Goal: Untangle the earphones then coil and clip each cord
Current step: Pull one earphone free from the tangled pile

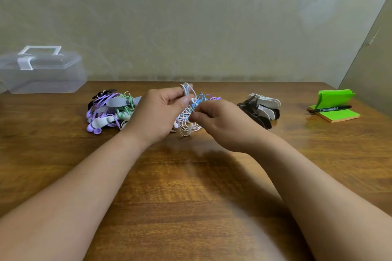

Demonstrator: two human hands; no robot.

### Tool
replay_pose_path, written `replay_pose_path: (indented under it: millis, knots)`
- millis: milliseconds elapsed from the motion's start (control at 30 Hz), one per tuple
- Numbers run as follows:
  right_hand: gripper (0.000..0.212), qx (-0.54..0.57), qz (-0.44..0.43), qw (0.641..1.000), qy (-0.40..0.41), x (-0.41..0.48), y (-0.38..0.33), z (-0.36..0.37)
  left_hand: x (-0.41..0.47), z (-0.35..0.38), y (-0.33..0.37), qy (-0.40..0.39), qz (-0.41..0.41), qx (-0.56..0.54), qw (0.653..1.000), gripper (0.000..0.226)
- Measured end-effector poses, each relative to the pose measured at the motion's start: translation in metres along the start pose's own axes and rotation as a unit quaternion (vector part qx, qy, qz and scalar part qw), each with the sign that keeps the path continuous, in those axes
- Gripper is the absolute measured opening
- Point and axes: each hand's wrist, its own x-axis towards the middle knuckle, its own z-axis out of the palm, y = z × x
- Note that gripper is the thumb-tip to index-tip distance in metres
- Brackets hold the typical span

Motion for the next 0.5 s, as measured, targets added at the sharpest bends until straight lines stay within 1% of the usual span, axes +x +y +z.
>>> replay_pose_path:
  millis: [67, 100, 167, 200, 300, 400, 500]
  knots:
    - [0.031, -0.040, -0.018, 0.999, 0.024, 0.000, 0.000, -0.001, -0.003, 0.000, 0.000, -0.037, 0.035, 0.114, 0.992, 0.023]
    - [0.030, -0.051, -0.019, 0.998, 0.044, 0.000, 0.000, -0.003, -0.005, 0.001, 0.003, -0.056, 0.052, 0.156, 0.985, 0.021]
    - [0.021, -0.052, -0.016, 0.995, 0.085, 0.000, 0.002, -0.008, -0.006, 0.000, 0.005, -0.077, 0.075, 0.202, 0.974, 0.017]
    - [0.016, -0.043, -0.017, 0.994, 0.097, 0.000, 0.002, -0.010, -0.006, 0.000, 0.005, -0.081, 0.078, 0.216, 0.970, 0.018]
    - [0.013, -0.023, -0.027, 0.995, 0.093, -0.002, -0.002, -0.012, -0.004, 0.000, 0.005, -0.101, 0.047, 0.233, 0.966, 0.025]
    - [0.021, 0.000, -0.052, 0.997, 0.053, -0.005, -0.007, -0.014, -0.005, 0.000, 0.006, -0.136, 0.023, 0.230, 0.963, 0.018]
    - [0.025, 0.035, -0.053, 0.998, 0.003, -0.005, -0.006, -0.020, -0.005, -0.003, 0.007, -0.140, 0.033, 0.188, 0.972, 0.020]
